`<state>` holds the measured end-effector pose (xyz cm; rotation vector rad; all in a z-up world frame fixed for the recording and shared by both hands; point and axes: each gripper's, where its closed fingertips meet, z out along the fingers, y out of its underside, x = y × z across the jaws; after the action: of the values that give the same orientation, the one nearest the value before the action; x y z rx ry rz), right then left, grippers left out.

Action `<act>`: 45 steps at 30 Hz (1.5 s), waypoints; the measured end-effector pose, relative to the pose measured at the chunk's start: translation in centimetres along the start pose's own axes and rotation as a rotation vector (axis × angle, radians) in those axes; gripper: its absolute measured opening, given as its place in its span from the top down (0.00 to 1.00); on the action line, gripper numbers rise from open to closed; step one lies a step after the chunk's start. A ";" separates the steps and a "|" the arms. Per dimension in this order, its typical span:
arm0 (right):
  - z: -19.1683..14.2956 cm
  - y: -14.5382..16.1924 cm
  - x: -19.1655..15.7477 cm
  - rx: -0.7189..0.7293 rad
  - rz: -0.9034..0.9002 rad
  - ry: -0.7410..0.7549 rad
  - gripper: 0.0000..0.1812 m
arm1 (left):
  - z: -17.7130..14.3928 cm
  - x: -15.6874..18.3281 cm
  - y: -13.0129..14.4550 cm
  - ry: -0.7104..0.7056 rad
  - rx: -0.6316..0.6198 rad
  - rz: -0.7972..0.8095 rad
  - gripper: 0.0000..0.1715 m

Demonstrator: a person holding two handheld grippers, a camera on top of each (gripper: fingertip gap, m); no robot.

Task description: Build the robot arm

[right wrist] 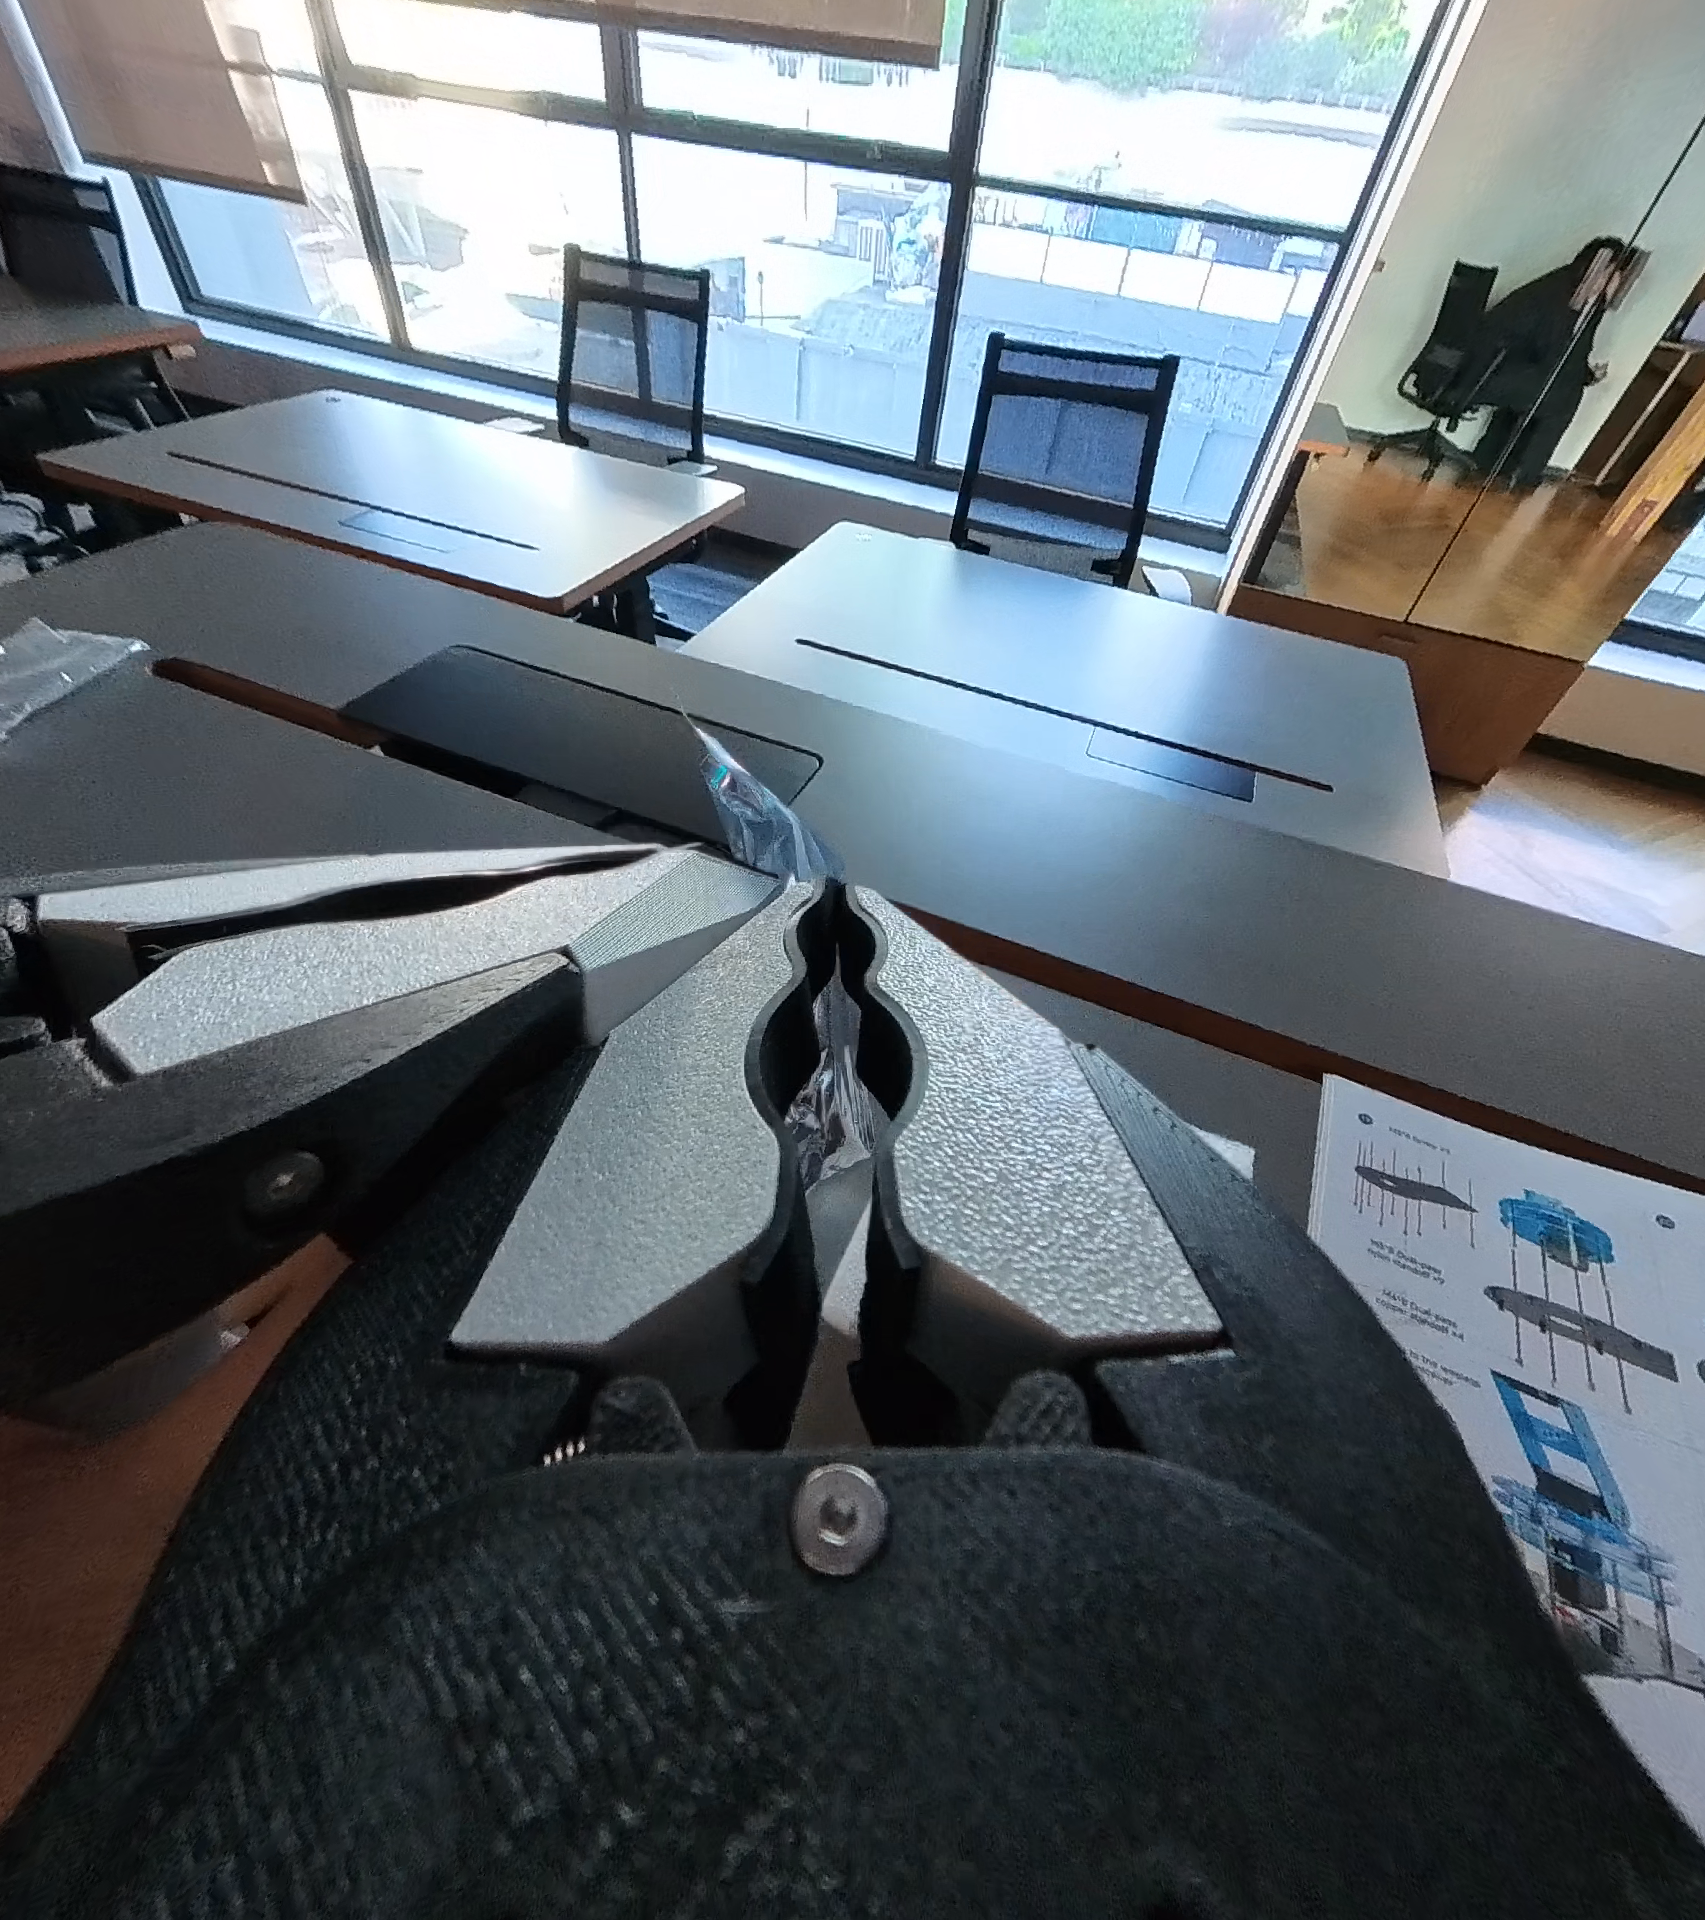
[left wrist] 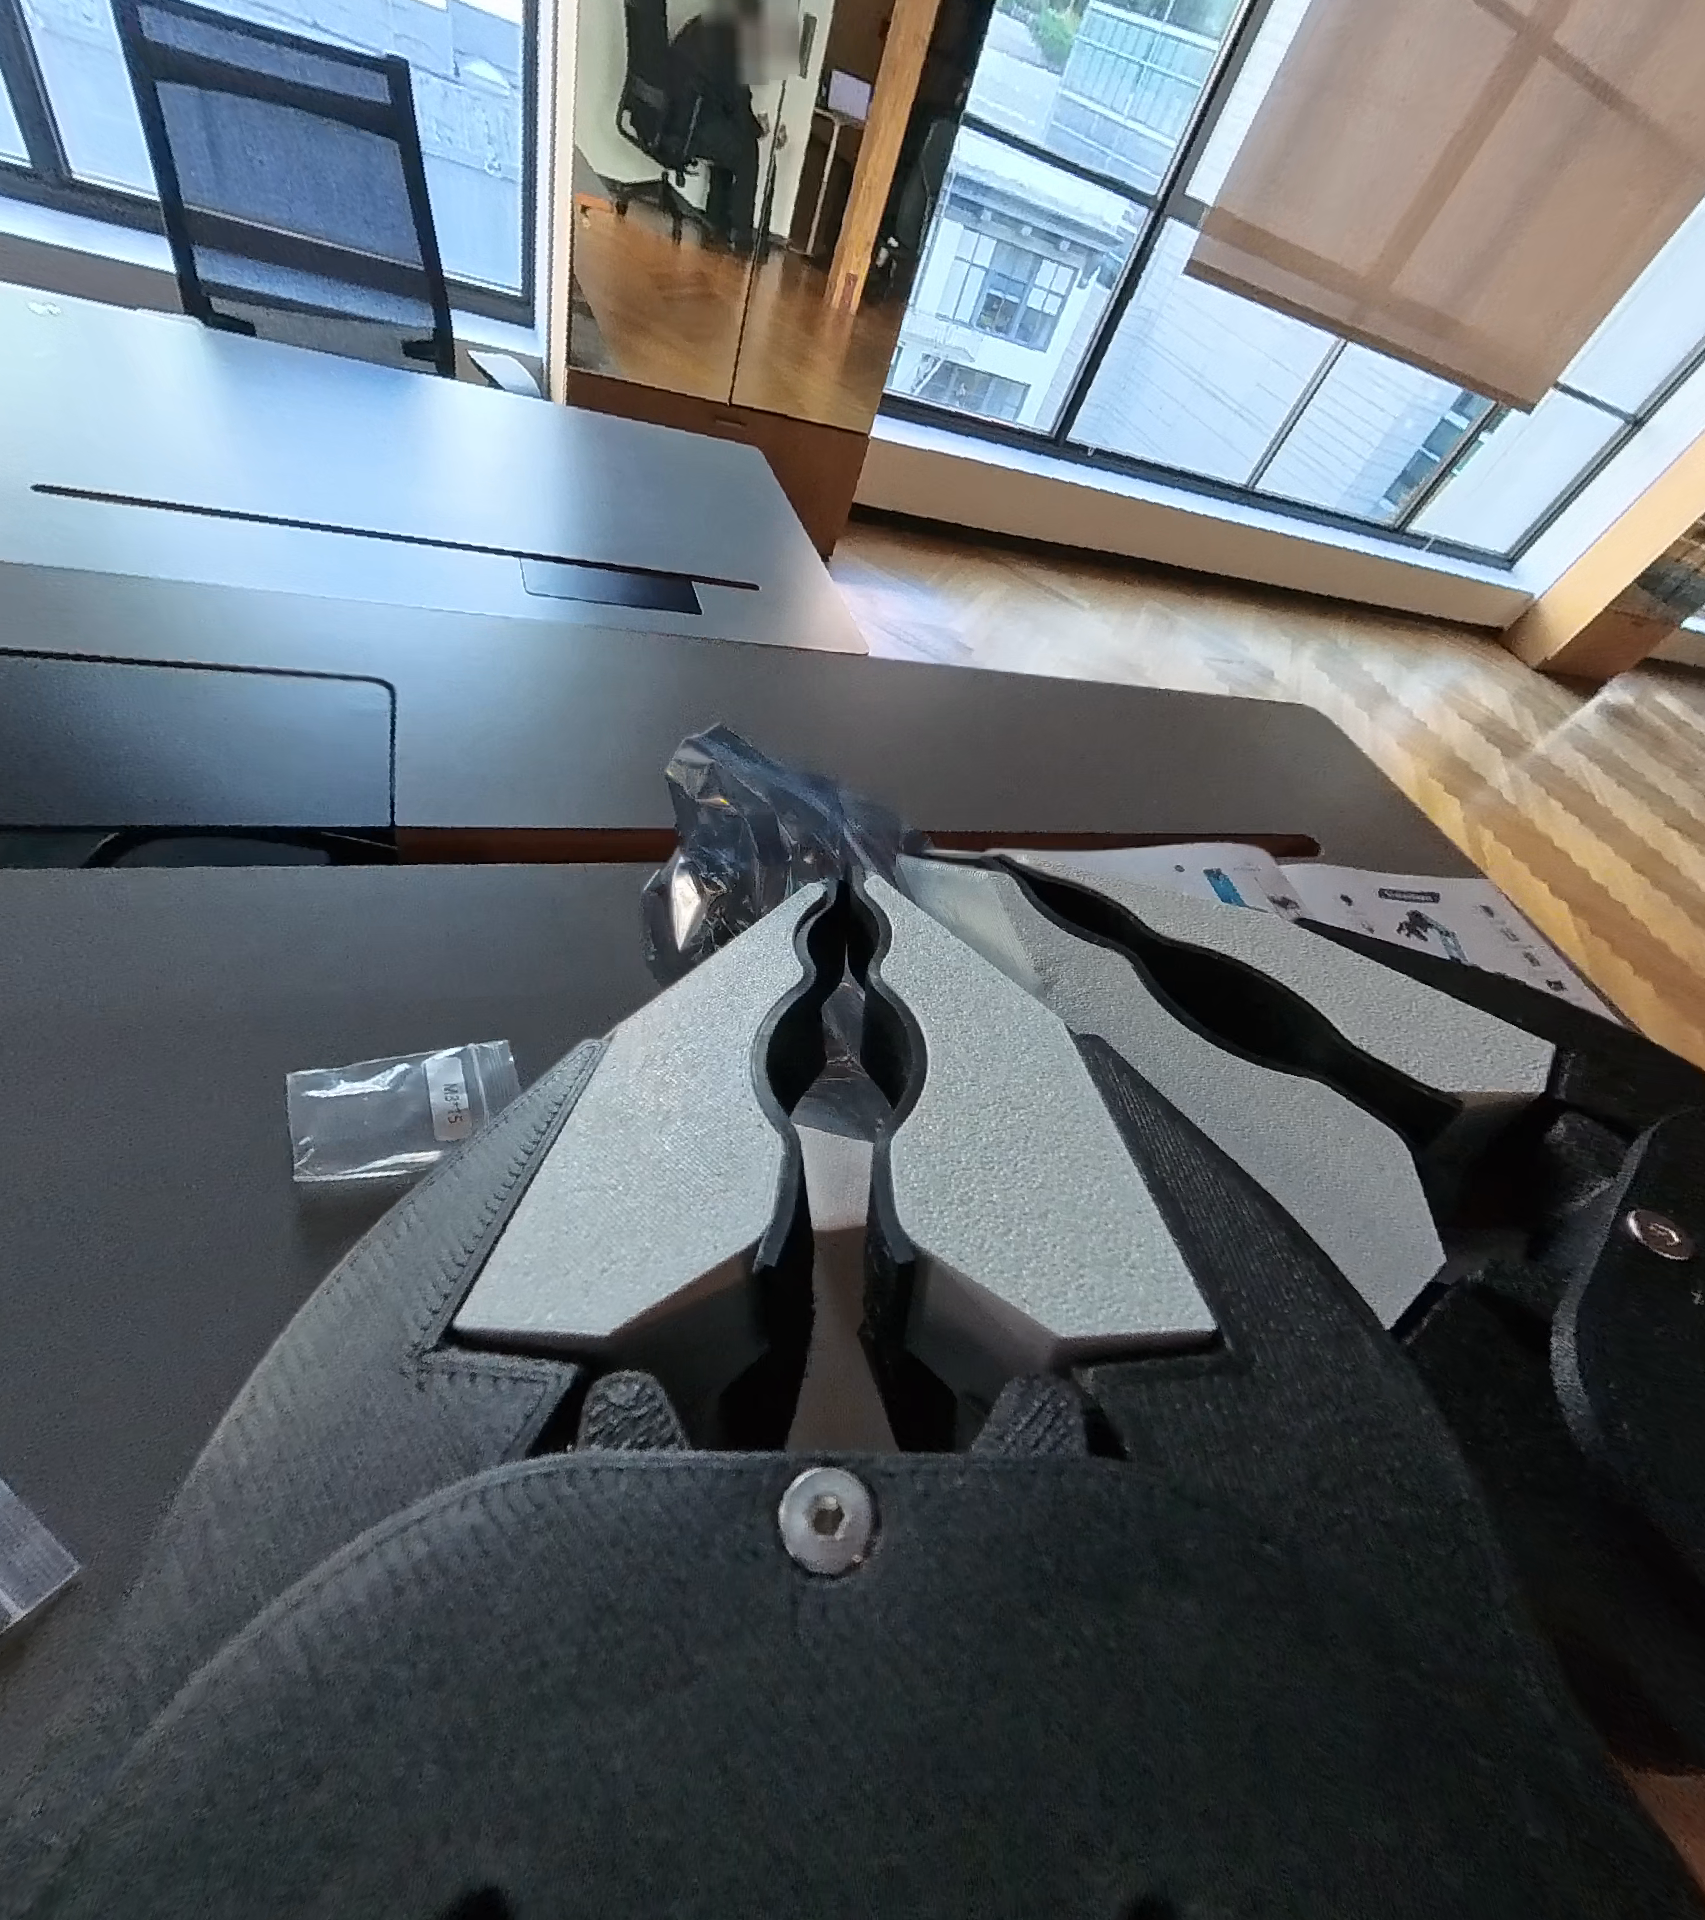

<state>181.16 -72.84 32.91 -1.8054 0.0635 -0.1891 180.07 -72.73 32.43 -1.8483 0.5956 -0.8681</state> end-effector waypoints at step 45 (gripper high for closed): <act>-4.3 6.3 0.5 -0.313 0.769 -0.700 0.87 | -0.6 5.8 4.3 0.284 -0.159 0.540 1.00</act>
<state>181.36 -78.57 27.83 -1.9289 0.2910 1.0391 183.13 -78.98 30.42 -1.5858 1.3029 -0.7305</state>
